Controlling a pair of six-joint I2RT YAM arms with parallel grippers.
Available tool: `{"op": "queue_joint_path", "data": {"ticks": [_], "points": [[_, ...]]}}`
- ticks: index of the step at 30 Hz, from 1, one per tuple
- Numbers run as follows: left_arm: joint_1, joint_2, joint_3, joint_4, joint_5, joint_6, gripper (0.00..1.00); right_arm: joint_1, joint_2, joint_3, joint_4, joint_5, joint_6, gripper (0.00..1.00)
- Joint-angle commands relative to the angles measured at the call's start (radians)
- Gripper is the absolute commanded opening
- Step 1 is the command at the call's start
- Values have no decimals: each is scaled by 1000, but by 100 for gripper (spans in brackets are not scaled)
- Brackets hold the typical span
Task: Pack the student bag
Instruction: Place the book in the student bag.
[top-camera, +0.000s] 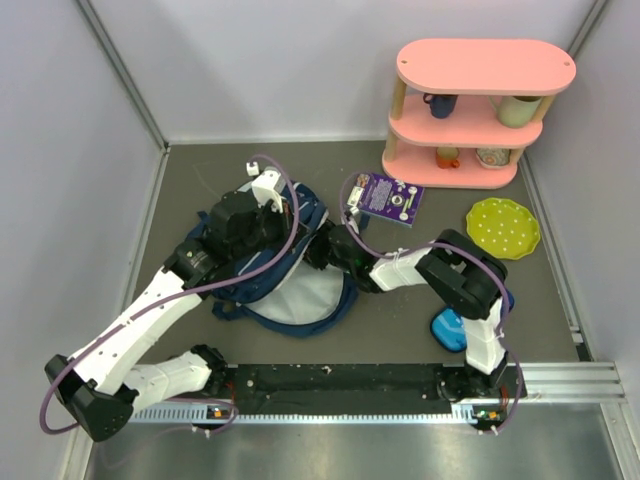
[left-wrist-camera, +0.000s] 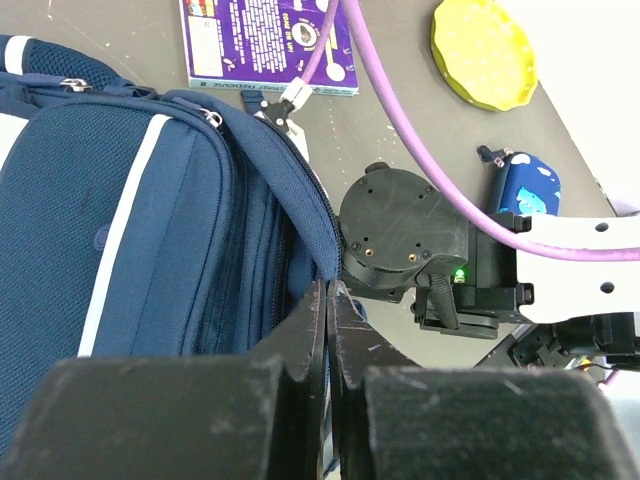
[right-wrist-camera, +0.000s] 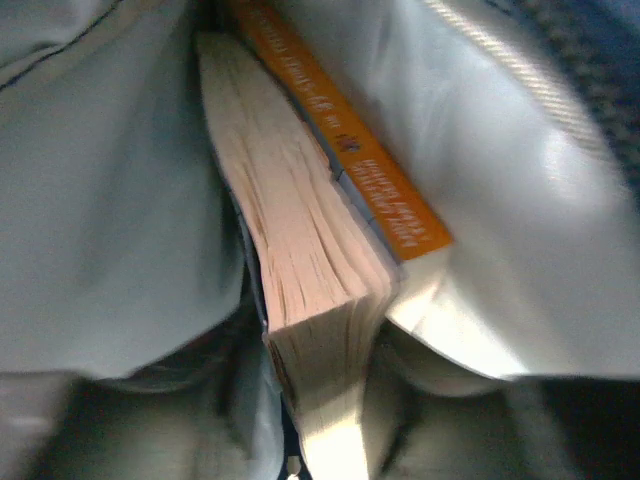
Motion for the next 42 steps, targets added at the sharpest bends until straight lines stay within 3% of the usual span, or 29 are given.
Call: {"op": "queue_joint_path", "data": {"ticks": [1,17,18,22,28,35,42], "points": [[-2,-38,3,201,42,-34,0,9,-23,-49,9,62,-3,44],[-2,-38,-28,210,37,-31,0,-5,-118,-160,15,-140,-95,55],[-2,-36,-28,211,37,-31,0,-4,-123,-163,16,-142,-96,54],[-2,-32,-28,211,42,-31,0,-5,-135,-158,33,-136,-102,25],[-1,-35,-28,211,42,-31,0,-7,-91,-96,58,-159,-77,0],[-2,-25,-25,221,51,-58,0,-5,-66,-89,219,-73,35,0],[-2,-21,-24,231,75,-80,0,7,-14,56,78,-27,20,0]]}}
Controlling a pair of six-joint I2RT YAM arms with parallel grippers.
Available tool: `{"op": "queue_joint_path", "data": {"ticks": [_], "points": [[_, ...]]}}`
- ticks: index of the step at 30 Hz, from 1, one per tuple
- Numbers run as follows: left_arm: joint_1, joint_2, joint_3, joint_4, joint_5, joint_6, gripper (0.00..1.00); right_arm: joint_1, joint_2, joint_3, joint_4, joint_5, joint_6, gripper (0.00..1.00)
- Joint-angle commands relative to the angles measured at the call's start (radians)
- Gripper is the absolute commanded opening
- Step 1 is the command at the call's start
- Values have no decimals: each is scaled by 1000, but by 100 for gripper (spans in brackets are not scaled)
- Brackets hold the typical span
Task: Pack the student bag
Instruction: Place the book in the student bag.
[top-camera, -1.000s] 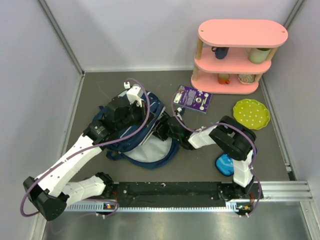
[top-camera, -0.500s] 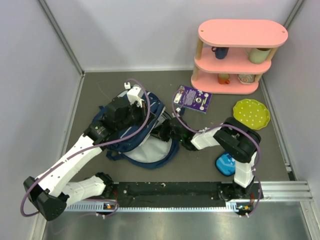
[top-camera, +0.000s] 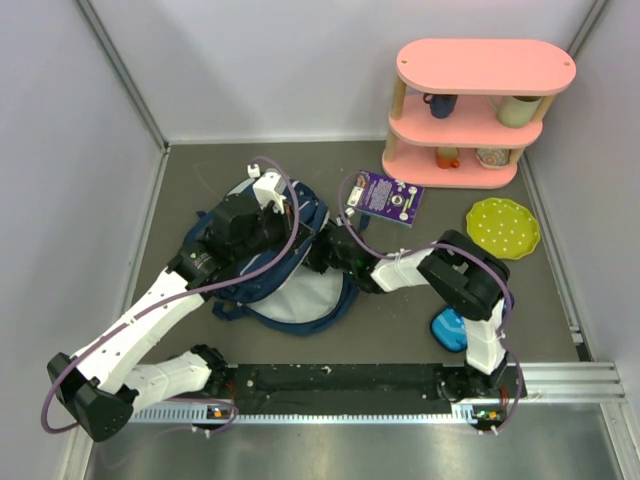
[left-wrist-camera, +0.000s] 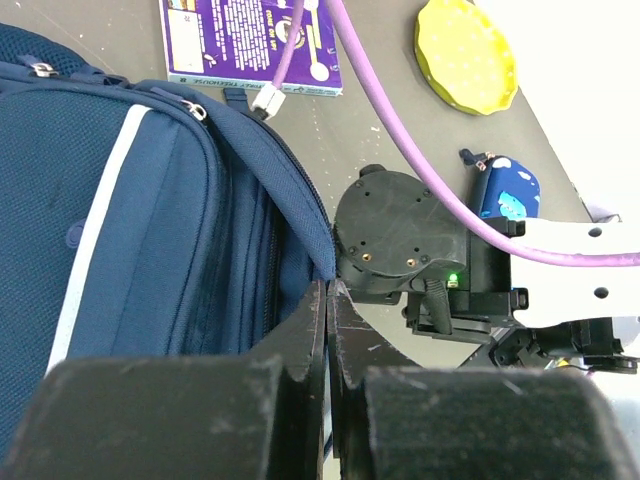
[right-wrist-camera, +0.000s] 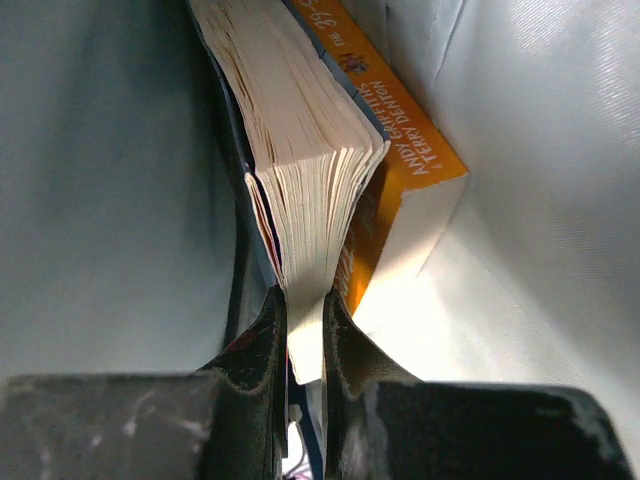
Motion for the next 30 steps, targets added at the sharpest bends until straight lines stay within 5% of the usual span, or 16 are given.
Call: {"op": "queue_joint_path", "data": {"ticks": [1,7,20,30], "points": [[-2,-26,18,175,41,-33,0,17,23,122,52,95,20,0],[-2,-21,7,176,42,-38,0,31,60,168,-5,91,-3,5],[-2,-35,-30,124,-27,-7,0,37,-133,-24,-52,114,-184,68],[-1,-66,-65,86,-105,11,0,37,-407,-142,-308,178,-336,72]]}}
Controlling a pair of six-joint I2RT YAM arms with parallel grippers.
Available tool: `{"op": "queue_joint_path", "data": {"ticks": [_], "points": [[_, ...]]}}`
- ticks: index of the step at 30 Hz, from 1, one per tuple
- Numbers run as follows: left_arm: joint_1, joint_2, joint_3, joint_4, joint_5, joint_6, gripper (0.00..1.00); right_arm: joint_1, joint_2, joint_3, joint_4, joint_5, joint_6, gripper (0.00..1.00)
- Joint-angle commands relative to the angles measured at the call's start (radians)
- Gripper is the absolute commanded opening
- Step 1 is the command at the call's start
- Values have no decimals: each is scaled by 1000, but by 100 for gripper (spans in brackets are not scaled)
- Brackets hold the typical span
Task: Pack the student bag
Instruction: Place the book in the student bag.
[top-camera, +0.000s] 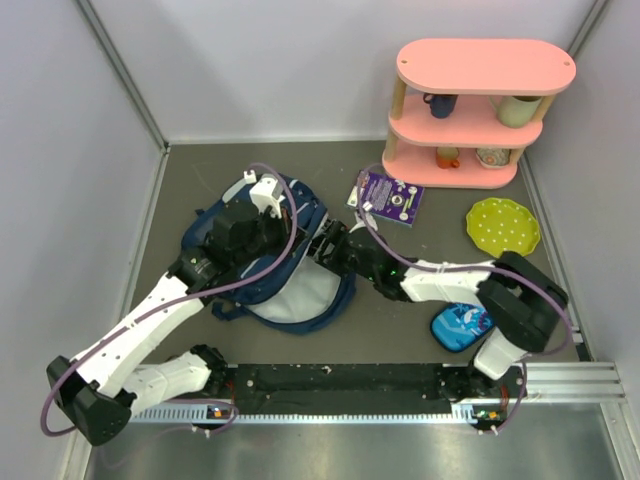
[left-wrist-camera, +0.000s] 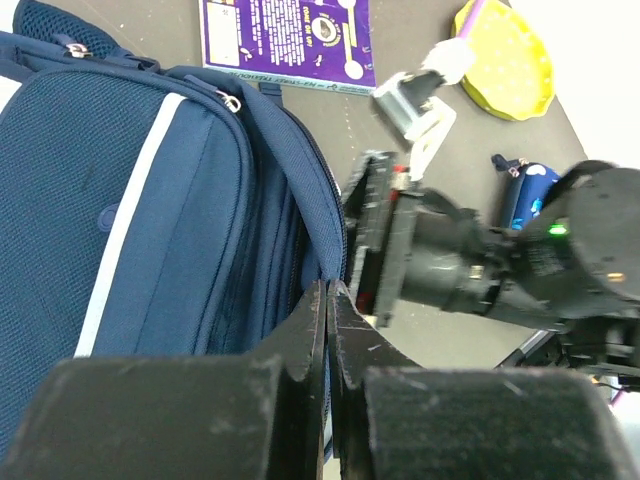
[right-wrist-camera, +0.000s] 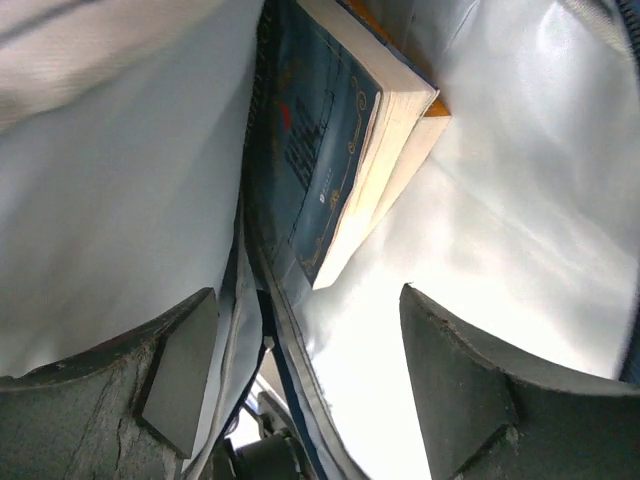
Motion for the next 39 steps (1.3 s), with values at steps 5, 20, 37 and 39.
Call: {"op": "queue_joint_path", "data": {"ticks": [5,20,37,39], "points": [[-3,-51,-40,48,-49,9,0,14,-328,-117,-315,121,-152,72],[-24,95,-123,-42,110,57,0,-120,-887,-321,-625,354,-175,84],[-109,130,21,-108,-36,80,81,-438,-916,-354,-639,123,-214,90],[-107,127,26,-52,-27,83,90,-507,-889,-345,-628,90,-233,91]]}}
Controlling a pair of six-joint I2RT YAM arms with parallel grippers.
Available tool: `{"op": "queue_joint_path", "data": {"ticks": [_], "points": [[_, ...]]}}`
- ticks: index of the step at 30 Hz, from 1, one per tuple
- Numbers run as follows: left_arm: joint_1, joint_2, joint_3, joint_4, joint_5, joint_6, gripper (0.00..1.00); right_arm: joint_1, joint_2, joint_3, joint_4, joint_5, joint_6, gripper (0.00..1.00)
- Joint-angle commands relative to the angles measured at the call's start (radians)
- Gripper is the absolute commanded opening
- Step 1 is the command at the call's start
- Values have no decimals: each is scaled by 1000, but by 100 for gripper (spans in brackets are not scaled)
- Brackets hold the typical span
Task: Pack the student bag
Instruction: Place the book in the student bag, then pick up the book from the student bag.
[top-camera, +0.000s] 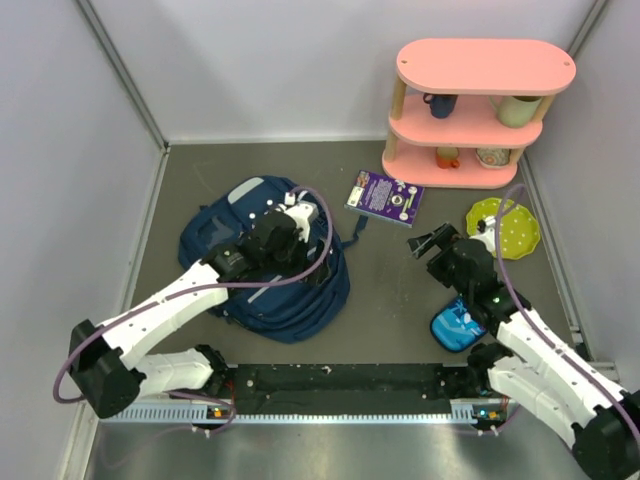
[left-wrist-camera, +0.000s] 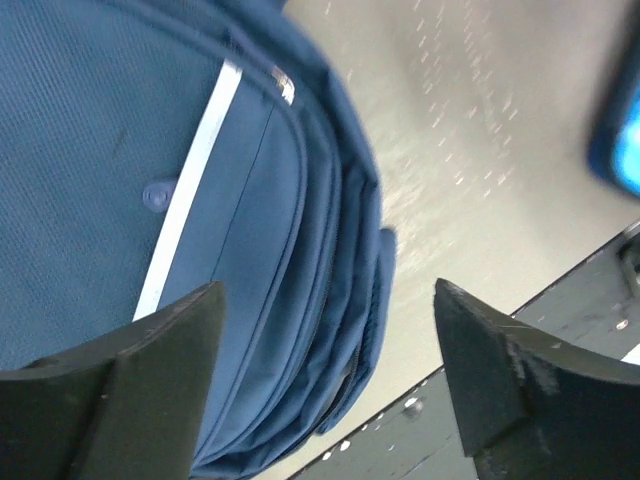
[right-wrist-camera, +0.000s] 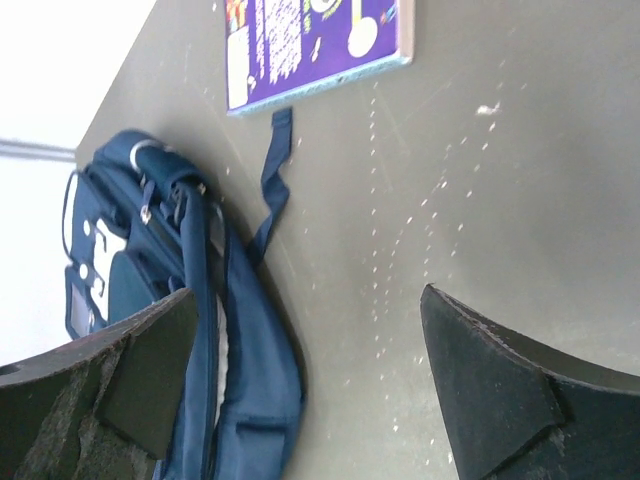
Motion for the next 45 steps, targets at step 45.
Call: {"op": "queue_joint_path", "data": {"ticks": [45], "points": [[309,1272,989,542,369,-294,91,-359,1077,618,270,-314,-224,83]]}}
